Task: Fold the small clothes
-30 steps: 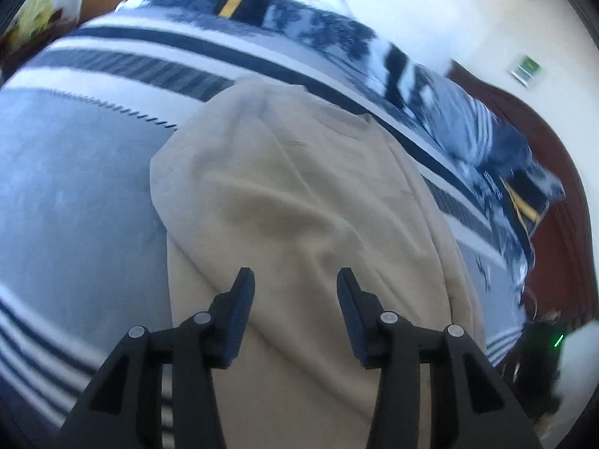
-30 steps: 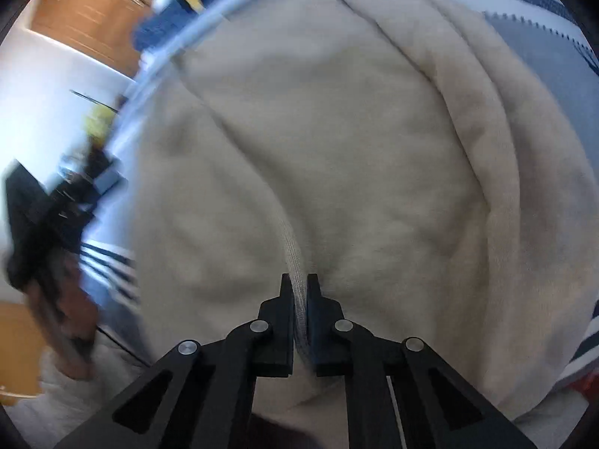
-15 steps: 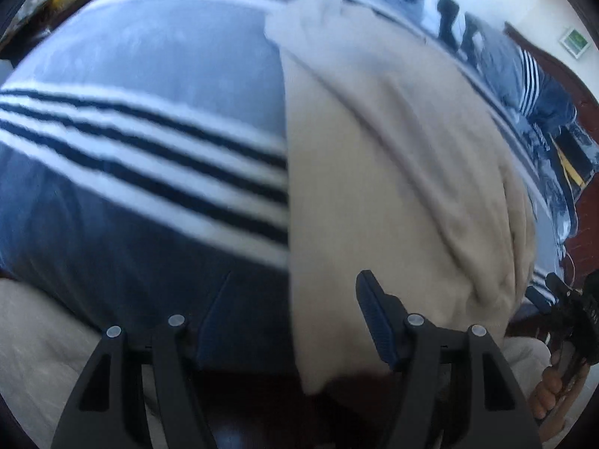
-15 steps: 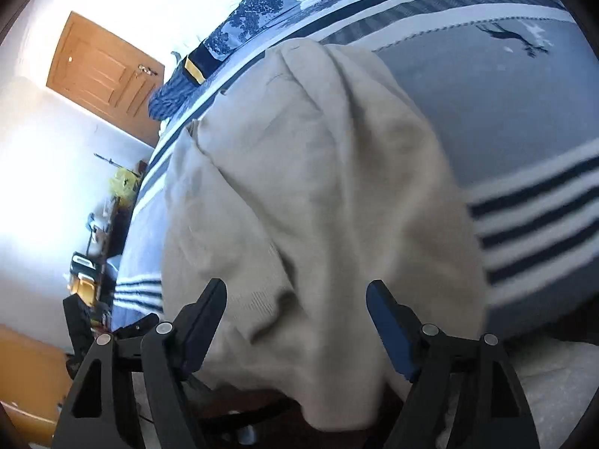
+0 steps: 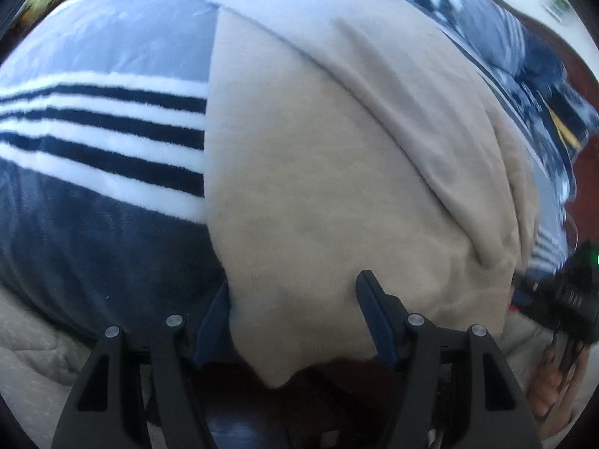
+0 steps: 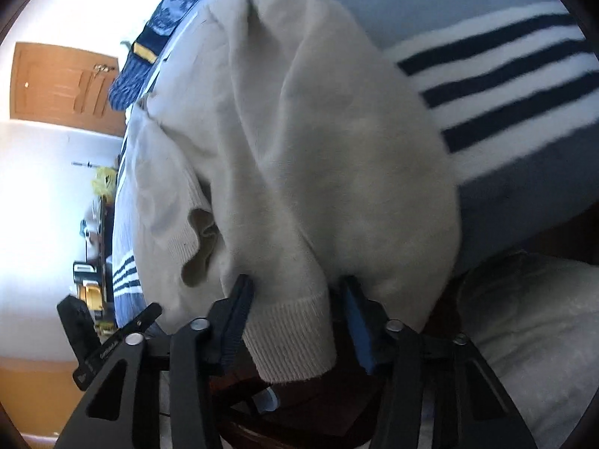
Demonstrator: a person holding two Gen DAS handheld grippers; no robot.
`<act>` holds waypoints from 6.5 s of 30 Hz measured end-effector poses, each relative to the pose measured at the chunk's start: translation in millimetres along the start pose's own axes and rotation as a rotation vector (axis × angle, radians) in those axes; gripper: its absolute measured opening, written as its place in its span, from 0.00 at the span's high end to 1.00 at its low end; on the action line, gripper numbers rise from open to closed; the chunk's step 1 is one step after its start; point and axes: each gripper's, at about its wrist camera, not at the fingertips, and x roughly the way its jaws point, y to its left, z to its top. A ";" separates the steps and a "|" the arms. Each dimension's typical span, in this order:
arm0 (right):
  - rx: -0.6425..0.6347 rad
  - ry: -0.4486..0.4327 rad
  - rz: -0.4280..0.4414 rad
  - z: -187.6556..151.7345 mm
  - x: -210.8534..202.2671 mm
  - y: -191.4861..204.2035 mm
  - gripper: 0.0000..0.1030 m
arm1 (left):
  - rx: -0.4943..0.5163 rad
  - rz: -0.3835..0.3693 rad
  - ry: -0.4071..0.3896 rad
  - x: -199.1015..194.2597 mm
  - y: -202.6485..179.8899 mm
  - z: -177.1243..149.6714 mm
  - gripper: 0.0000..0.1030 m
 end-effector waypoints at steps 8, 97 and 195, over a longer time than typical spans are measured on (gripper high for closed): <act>-0.030 -0.044 0.030 -1.9 -18.2 18.8 0.91 | -0.085 -0.078 -0.121 -75.1 29.7 14.9 0.95; -0.192 -0.142 0.125 35.4 -54.1 63.5 0.18 | 0.038 -0.303 0.179 -3.7 -52.5 9.0 0.75; 0.426 -0.318 0.378 243.9 25.1 -29.4 0.97 | 0.162 -0.013 0.048 148.8 -292.7 432.7 0.97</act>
